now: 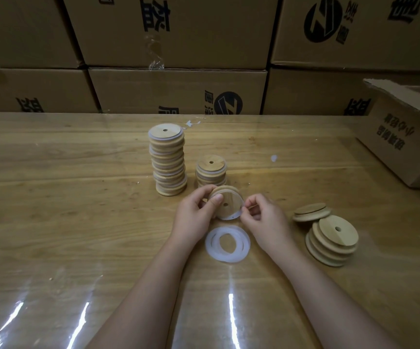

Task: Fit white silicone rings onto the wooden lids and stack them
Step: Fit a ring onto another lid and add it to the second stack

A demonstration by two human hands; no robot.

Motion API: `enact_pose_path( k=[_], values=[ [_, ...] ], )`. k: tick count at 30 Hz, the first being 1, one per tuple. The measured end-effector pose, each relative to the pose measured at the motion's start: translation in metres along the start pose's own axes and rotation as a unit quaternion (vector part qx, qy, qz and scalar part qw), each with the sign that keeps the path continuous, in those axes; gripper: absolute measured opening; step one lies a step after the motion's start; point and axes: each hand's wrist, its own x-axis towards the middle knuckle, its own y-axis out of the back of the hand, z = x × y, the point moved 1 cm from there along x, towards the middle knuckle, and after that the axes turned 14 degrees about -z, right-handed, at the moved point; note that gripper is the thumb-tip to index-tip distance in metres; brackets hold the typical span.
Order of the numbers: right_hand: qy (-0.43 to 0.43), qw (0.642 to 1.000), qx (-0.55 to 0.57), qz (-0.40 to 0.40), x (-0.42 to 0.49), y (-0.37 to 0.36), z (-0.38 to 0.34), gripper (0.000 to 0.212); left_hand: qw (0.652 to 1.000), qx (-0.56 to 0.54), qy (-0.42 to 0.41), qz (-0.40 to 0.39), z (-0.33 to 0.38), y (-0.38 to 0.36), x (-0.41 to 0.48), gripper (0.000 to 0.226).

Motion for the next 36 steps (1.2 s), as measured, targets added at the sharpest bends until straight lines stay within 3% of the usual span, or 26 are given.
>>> enact_pose_path(
  k=[5, 12, 18, 23, 26, 36],
  values=[
    [0.007, 1.000, 0.002, 0.007, 0.000, 0.000, 0.001, 0.014, 1.000, 0.009, -0.007, -0.014, 0.001, 0.001, -0.001, 0.022],
    [0.006, 0.995, 0.099, -0.008, 0.001, 0.004, 0.003, 0.018, 0.998, 0.036, -0.034, -0.027, 0.006, -0.002, -0.003, 0.014],
    [-0.001, 0.997, 0.076, 0.028, 0.001, 0.005, 0.004, 0.022, 0.997, 0.048, -0.010, -0.057, 0.008, -0.006, -0.005, 0.015],
    [0.051, 0.995, 0.049, 0.066, -0.002, 0.006, -0.002, 0.018, 0.975, 0.214, -0.060, -0.023, 0.009, -0.009, -0.008, 0.023],
    [0.080, 0.992, 0.047, 0.082, -0.004, 0.007, -0.004, 0.018, 0.972, 0.214, -0.096, -0.027, 0.012, -0.008, -0.007, 0.025],
    [0.053, 0.994, 0.005, 0.095, -0.003, 0.006, -0.001, 0.016, 0.979, 0.188, -0.078, -0.014, 0.009, -0.005, -0.005, 0.025]
  ],
)
